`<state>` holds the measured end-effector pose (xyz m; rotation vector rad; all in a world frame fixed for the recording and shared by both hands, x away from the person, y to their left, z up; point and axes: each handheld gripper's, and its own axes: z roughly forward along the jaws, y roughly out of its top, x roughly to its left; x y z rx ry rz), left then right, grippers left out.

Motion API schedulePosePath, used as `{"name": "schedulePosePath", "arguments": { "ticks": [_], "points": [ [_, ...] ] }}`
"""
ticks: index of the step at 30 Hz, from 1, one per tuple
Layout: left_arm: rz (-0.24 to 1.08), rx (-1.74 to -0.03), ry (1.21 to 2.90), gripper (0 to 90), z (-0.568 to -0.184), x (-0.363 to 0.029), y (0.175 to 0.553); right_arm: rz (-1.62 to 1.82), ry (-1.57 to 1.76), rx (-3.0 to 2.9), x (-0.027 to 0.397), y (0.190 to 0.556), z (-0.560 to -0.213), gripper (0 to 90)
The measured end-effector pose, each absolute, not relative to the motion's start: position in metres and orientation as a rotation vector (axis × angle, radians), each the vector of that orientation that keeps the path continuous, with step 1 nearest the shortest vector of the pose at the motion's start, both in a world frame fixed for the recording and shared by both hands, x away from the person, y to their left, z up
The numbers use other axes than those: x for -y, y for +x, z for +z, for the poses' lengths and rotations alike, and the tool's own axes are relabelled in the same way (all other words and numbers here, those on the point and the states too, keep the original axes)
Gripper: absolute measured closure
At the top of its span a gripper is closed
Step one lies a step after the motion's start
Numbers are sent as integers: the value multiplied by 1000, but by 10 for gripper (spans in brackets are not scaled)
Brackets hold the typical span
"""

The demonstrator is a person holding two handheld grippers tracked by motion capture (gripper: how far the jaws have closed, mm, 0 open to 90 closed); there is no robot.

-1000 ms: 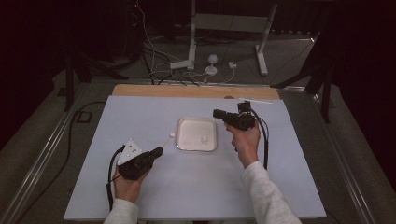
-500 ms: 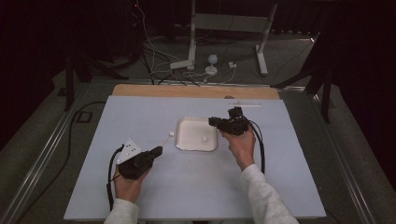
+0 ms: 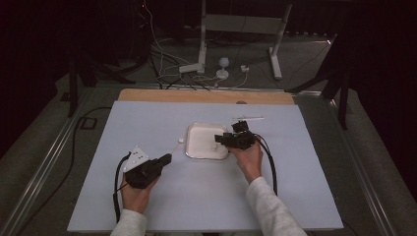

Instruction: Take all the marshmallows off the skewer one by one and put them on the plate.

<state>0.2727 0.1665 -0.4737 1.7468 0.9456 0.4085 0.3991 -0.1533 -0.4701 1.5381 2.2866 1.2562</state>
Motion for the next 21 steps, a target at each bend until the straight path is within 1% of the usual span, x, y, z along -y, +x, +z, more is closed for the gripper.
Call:
{"name": "schedulePosePath", "arguments": {
  "ticks": [5,9,12,14,18,21],
  "points": [
    [409,-944,1773,900,-477,-163,276,1308,1481,-2307,151,392,-469,365],
    [395,-951,1748,900,-476,-164,276,1359,1492,-2313,149,394,-465,290],
    [398,-957,1743,900,-476,-165,274,1407,1504,-2301,150,391,-459,259],
    [394,-963,1728,900,-475,-167,275,1403,1494,-2310,148,392,-455,204],
    [390,-964,1739,900,-477,-164,274,1440,1504,-2311,148,385,-450,166],
    [391,-967,1739,900,-477,-162,277,1434,1484,-2326,146,382,-447,160]
  ]
}}
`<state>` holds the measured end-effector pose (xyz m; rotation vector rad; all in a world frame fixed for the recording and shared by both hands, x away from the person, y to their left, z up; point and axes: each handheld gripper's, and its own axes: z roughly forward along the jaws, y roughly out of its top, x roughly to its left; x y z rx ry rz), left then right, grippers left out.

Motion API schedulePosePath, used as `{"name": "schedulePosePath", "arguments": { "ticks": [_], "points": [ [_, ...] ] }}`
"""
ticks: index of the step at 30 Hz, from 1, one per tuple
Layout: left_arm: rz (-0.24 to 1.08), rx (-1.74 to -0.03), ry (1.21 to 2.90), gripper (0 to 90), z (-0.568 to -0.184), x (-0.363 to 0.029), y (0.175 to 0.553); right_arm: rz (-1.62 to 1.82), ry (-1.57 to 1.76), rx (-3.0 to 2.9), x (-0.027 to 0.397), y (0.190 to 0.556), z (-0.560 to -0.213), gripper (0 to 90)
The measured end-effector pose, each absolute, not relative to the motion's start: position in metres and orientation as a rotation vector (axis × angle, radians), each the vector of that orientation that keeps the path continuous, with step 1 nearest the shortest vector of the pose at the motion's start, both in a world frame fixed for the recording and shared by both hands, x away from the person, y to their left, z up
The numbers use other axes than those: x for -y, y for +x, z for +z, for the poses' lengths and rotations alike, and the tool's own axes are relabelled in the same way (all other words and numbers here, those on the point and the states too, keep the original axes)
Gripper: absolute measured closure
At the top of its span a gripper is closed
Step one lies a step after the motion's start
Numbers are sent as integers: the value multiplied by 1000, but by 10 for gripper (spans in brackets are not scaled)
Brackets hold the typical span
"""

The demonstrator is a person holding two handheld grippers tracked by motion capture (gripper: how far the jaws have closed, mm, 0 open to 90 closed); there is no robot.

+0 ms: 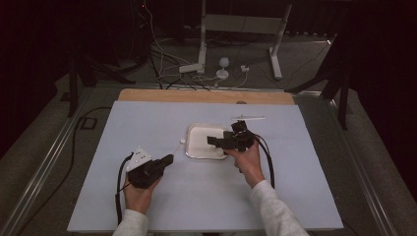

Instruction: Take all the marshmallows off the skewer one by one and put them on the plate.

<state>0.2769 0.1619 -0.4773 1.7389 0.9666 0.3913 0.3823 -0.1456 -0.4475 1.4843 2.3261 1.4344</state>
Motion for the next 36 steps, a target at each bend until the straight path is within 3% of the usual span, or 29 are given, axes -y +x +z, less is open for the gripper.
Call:
{"name": "schedulePosePath", "arguments": {
  "ticks": [18,21,22,23,25,26,33,36],
  "points": [
    [408,-985,1711,900,-474,-155,274,1519,1405,-2438,111,366,-431,125],
    [412,-983,1713,900,-474,-152,274,1531,1397,-2477,100,364,-433,182],
    [409,-983,1717,900,-475,-150,273,1555,1398,-2500,94,362,-435,284],
    [408,-982,1722,900,-475,-149,274,1555,1398,-2500,94,362,-435,284],
    [418,-977,1737,900,-476,-145,275,1590,1406,-2515,89,361,-437,406],
    [415,-973,1734,900,-475,-144,275,1616,1416,-2530,85,361,-438,517],
    [405,-956,1729,900,-477,-139,273,1619,1461,-2535,83,363,-440,639],
    [398,-952,1706,900,-477,-139,272,1669,1510,-2521,83,365,-442,652]
  ]
}}
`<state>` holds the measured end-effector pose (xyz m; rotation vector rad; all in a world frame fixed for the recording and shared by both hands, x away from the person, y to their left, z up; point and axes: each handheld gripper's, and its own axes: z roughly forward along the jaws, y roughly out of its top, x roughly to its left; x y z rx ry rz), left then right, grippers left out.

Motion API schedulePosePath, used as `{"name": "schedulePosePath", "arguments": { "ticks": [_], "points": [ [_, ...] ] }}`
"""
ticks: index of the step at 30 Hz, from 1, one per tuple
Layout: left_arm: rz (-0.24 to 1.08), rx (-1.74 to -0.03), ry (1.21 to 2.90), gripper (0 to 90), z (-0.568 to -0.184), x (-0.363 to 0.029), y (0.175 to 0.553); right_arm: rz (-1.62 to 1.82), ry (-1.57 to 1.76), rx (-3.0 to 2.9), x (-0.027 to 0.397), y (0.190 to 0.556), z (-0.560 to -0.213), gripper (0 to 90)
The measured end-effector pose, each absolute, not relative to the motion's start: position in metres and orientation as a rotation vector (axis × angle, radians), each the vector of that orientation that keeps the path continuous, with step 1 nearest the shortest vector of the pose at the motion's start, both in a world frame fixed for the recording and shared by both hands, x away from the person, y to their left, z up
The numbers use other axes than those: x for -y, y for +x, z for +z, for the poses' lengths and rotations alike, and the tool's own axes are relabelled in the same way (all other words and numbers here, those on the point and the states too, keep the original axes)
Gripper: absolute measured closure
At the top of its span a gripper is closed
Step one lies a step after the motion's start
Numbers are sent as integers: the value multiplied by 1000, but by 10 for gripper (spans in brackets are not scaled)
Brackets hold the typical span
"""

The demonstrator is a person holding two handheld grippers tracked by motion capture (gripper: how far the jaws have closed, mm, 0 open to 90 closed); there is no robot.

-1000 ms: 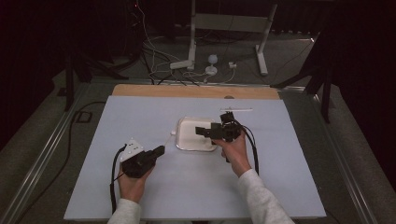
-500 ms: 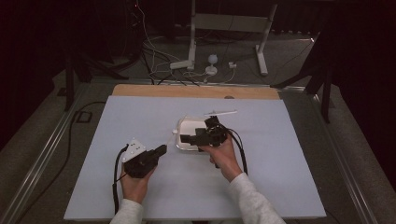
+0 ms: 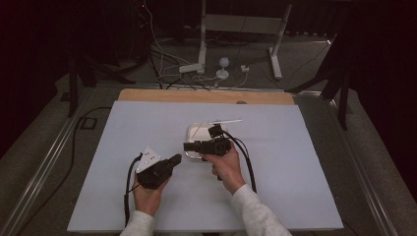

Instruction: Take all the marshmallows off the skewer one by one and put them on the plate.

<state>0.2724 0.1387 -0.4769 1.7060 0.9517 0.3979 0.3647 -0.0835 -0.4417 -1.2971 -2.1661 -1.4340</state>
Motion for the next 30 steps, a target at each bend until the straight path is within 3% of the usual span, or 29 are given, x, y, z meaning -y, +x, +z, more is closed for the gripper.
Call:
{"name": "schedulePosePath", "arguments": {
  "ticks": [10,30],
  "points": [
    [417,-917,1717,900,-476,-134,268,-1480,-1300,2049,90,366,-439,774],
    [443,-861,1782,900,-473,-132,263,-1615,-1418,2069,122,385,-413,806]
  ]
}}
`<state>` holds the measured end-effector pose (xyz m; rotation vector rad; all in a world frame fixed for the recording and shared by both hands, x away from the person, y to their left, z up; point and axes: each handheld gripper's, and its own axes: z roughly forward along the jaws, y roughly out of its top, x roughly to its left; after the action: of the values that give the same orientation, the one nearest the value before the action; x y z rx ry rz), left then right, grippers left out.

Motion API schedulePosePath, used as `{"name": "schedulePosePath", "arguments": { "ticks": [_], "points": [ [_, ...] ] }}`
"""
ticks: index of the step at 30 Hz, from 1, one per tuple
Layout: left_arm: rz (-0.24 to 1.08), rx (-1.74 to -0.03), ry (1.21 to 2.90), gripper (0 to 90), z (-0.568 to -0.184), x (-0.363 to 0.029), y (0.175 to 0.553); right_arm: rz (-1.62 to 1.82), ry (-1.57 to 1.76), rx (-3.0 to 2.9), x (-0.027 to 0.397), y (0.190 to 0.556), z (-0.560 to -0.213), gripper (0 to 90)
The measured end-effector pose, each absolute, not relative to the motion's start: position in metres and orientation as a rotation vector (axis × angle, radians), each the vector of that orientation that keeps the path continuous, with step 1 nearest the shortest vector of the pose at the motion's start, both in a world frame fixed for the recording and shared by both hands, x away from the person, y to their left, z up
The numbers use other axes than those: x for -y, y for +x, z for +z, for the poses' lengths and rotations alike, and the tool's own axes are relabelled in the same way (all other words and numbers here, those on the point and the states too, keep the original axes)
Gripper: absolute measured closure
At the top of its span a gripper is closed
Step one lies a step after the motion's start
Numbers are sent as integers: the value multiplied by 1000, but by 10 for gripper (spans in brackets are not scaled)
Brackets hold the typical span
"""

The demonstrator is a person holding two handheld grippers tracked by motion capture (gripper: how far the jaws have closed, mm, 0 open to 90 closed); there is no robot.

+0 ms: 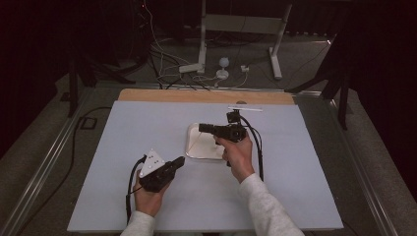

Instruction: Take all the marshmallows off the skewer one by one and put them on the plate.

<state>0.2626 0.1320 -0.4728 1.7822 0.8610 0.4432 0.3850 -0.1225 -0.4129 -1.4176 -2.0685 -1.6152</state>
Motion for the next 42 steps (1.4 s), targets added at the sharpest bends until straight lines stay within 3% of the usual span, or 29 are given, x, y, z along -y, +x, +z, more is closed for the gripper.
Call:
{"name": "schedulePosePath", "arguments": {
  "ticks": [29,35,42],
  "points": [
    [493,-890,1834,900,-468,-144,259,-1641,-1518,2204,111,395,-402,836],
    [476,-980,1733,900,-469,-172,260,-1696,-1675,2131,167,408,-388,834],
    [475,-991,1742,900,-472,-166,263,-1619,-1676,2223,168,411,-399,828]
  ]
}}
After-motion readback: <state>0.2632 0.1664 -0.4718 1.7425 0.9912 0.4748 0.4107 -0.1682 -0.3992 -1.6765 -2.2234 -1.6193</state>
